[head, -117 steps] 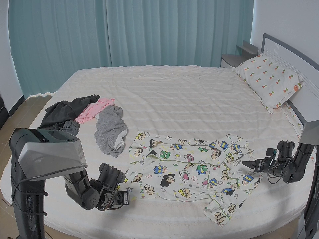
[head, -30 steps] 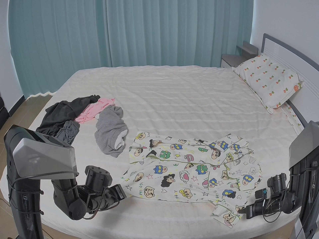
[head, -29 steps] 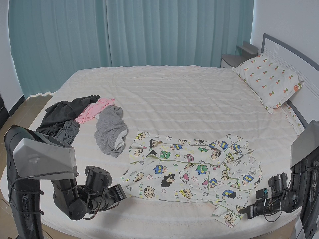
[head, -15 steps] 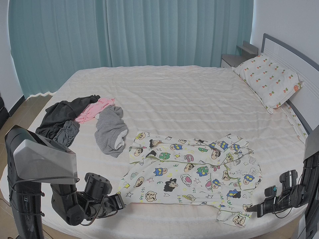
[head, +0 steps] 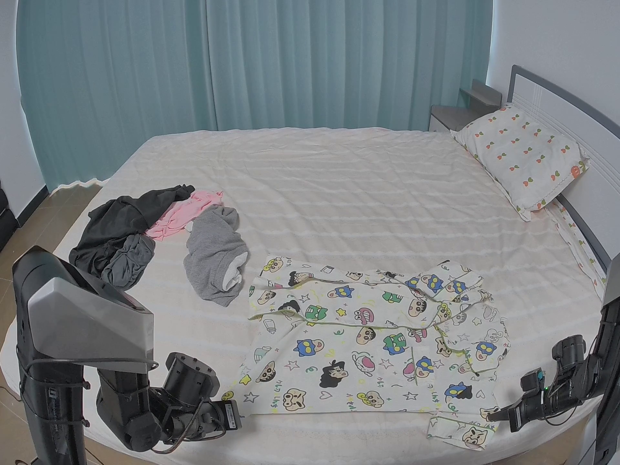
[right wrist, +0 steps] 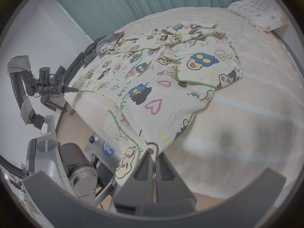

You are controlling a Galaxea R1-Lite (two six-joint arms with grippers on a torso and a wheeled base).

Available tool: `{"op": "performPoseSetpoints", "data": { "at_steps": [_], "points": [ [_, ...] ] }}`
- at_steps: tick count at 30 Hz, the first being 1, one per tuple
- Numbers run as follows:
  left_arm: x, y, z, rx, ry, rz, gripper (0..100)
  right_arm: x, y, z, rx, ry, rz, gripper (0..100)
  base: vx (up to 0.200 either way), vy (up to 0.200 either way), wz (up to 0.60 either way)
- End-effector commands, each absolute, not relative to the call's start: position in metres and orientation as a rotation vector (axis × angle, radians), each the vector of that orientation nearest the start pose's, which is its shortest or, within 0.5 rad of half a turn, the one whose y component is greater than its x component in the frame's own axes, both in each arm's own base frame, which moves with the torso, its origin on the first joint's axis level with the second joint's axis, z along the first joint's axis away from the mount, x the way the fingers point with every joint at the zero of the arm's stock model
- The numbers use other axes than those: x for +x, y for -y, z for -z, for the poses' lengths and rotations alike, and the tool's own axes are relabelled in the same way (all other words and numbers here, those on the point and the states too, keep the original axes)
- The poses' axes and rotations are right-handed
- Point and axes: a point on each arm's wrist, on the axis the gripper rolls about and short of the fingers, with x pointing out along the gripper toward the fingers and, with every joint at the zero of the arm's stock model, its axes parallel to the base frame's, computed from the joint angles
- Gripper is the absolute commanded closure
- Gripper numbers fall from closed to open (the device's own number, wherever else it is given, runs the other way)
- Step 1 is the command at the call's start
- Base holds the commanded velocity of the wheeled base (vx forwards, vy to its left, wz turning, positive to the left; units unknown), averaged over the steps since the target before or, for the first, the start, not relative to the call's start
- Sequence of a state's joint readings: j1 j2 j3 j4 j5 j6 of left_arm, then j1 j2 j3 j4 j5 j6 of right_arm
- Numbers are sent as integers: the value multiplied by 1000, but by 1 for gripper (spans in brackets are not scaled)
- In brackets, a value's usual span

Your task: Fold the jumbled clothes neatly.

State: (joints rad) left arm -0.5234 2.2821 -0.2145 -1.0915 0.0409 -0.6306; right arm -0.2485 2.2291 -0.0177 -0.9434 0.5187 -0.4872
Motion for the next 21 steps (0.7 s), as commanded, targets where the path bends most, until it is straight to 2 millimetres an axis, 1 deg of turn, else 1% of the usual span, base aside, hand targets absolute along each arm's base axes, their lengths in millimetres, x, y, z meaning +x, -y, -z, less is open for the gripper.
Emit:
{"op": "performPoseSetpoints", "data": {
  "at_steps": [1,11,16,21],
  "points": [
    [193,114,49,-246,-1076,141,100,161,32,43,63,-1098,-497,100,0,0,0],
    [173,116,50,-163,-1128,175,100,156,34,45,14,-1150,-486,100,0,0,0],
    [167,114,50,-118,-1144,191,100,154,33,45,10,-1161,-497,100,0,0,0],
    [166,113,51,-113,-1148,191,100,153,33,45,-18,-1184,-477,100,0,0,0]
  ]
}}
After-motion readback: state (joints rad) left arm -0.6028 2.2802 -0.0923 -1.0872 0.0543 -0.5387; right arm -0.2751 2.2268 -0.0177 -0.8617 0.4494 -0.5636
